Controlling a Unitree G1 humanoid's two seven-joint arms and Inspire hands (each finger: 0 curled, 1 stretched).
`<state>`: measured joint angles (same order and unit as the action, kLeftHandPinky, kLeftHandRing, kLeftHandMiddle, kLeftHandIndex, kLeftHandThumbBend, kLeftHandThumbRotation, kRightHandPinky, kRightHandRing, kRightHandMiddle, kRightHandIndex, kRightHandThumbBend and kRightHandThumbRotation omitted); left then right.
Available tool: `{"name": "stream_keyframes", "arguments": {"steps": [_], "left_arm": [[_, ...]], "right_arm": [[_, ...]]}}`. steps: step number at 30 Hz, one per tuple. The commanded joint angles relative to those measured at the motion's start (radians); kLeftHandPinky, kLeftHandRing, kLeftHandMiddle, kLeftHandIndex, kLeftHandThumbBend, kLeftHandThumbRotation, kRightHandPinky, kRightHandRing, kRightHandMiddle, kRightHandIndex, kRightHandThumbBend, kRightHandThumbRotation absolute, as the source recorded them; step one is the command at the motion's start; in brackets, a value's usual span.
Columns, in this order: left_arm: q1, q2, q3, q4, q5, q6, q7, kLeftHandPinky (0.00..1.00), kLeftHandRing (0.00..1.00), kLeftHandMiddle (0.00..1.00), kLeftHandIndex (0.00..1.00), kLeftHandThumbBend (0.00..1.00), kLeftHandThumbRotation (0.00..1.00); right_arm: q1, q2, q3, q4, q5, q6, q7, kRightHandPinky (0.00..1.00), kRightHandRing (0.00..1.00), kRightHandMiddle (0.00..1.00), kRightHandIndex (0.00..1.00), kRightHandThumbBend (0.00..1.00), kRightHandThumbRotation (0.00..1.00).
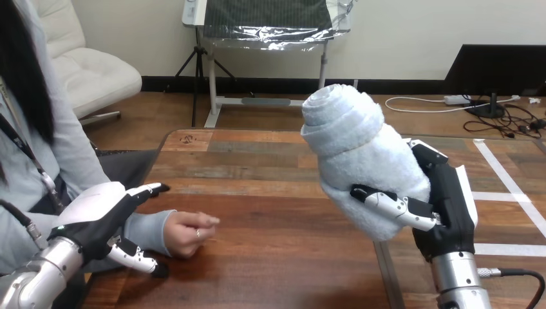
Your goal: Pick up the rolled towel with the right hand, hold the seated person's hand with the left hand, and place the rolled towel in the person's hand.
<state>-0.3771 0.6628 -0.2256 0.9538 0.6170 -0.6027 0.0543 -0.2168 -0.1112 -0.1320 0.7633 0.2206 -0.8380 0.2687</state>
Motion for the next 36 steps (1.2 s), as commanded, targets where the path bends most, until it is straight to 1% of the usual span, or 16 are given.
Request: {"name": "stream_keyframes", "arguments": {"steps": [1,8,10,14,18,19,22,28,31,36], "left_arm": [[-0.094,0.018,-0.021,0.028,0.016,-0.003,0.035,0.80,0.84,0.85,0.86,1.00,0.16],[-0.109,0.003,-0.038,0.080,0.036,-0.015,0.090,0.77,0.80,0.81,0.83,1.00,0.14],[-0.113,0.001,-0.044,0.089,0.041,-0.017,0.105,0.75,0.78,0.79,0.81,1.00,0.11],[-0.124,-0.004,-0.064,0.118,0.053,-0.014,0.137,0.73,0.76,0.77,0.80,1.00,0.09],[-0.133,-0.012,-0.077,0.144,0.066,-0.007,0.167,0.69,0.73,0.74,0.77,1.00,0.07],[-0.135,-0.013,-0.080,0.149,0.068,-0.007,0.171,0.66,0.71,0.72,0.76,1.00,0.06],[-0.142,-0.020,-0.086,0.168,0.069,-0.005,0.182,0.62,0.67,0.69,0.75,1.00,0.04],[-0.153,-0.030,-0.099,0.191,0.064,0.002,0.181,0.53,0.59,0.62,0.70,1.00,0.01],[-0.157,-0.033,-0.104,0.197,0.063,0.005,0.181,0.53,0.57,0.61,0.67,1.00,0.00],[-0.163,-0.033,-0.117,0.211,0.073,-0.013,0.202,0.53,0.55,0.58,0.62,1.00,0.00]], "right_arm": [[-0.027,0.014,-0.012,-0.100,0.031,0.001,0.010,0.28,0.35,0.44,0.45,0.71,0.00],[0.005,0.019,-0.008,-0.167,0.027,0.025,0.004,0.28,0.35,0.44,0.44,0.71,0.00],[0.012,0.019,-0.008,-0.180,0.027,0.030,0.003,0.28,0.34,0.44,0.44,0.71,0.00],[0.030,0.024,-0.006,-0.217,0.030,0.047,0.002,0.28,0.34,0.44,0.44,0.71,0.00],[0.043,0.028,-0.005,-0.241,0.035,0.059,0.005,0.28,0.34,0.44,0.44,0.72,0.00],[0.045,0.029,-0.005,-0.245,0.037,0.063,0.006,0.28,0.34,0.44,0.44,0.72,0.00],[0.051,0.030,-0.005,-0.251,0.037,0.061,0.010,0.28,0.34,0.44,0.44,0.72,0.00],[0.064,0.038,-0.005,-0.269,0.036,0.068,0.010,0.28,0.34,0.43,0.43,0.72,0.00],[0.070,0.041,-0.005,-0.278,0.038,0.071,0.012,0.27,0.33,0.43,0.43,0.72,0.00],[0.081,0.046,-0.005,-0.292,0.047,0.081,0.021,0.27,0.33,0.43,0.43,0.72,0.00]]}}
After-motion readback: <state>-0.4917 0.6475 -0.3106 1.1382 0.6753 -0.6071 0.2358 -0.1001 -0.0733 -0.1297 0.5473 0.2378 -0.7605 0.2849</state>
